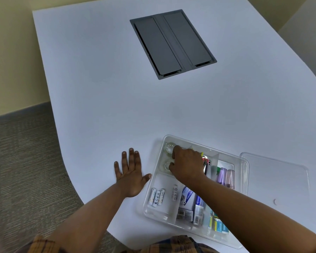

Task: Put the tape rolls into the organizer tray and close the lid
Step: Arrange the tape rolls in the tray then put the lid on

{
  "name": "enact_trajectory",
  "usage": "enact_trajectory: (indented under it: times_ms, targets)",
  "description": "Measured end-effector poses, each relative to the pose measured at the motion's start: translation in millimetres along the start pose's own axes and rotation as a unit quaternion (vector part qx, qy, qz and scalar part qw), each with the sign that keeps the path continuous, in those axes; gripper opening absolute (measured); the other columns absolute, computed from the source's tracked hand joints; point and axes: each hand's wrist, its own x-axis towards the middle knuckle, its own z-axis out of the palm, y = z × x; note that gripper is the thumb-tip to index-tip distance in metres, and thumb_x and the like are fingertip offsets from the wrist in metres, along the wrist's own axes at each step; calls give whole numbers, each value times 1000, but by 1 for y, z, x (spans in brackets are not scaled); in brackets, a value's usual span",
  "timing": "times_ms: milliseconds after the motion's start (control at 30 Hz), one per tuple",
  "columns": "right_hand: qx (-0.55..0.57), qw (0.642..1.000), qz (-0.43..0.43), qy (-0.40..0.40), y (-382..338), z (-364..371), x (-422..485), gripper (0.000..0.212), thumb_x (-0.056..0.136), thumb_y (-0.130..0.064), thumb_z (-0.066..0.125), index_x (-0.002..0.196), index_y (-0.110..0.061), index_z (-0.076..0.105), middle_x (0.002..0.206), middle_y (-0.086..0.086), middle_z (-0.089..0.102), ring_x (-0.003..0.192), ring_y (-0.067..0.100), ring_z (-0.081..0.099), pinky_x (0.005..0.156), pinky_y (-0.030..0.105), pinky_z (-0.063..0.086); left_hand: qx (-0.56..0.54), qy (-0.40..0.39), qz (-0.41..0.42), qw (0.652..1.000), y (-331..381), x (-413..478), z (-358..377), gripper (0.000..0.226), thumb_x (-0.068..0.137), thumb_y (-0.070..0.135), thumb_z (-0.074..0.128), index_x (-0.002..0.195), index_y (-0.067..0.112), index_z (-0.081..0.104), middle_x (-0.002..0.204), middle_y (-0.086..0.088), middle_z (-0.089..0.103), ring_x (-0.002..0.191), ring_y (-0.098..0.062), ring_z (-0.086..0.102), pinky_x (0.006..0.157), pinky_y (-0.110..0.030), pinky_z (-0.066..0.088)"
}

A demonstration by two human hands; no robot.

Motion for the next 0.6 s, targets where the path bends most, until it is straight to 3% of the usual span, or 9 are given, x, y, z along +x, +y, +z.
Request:
enact_trajectory:
  times_ms: [200, 367, 600]
  targets:
    - [-24, 999, 25, 24, 21, -10, 3, 19, 76, -27, 63, 94, -21, 59, 79, 0, 68, 81, 27, 61, 73, 33, 42, -3, -2, 0, 1000, 2, -1, -1, 87, 92, 62, 21, 128, 18, -45, 133, 1, -58, 123, -25, -53, 106, -56, -23]
    - [-80, 996, -9, -36, 23, -4, -1, 16, 80, -29, 59, 93, -24, 67, 86, 1, 71, 86, 25, 63, 78, 33, 40, -3, -4, -4, 1000, 3, -2, -2, 87, 92, 61, 21, 128, 17, -45, 133, 0, -58, 124, -26, -52, 108, -56, -22]
    - [-67, 996, -4, -67, 14, -2, -7, 21, 82, -32, 61, 101, -26, 64, 89, 5, 70, 83, 28, 67, 65, 33, 43, 1, -3, -3, 1000, 2, -1, -1, 87, 92, 61, 21, 126, 18, -47, 133, 1, -58, 123, -25, -53, 107, -56, -23]
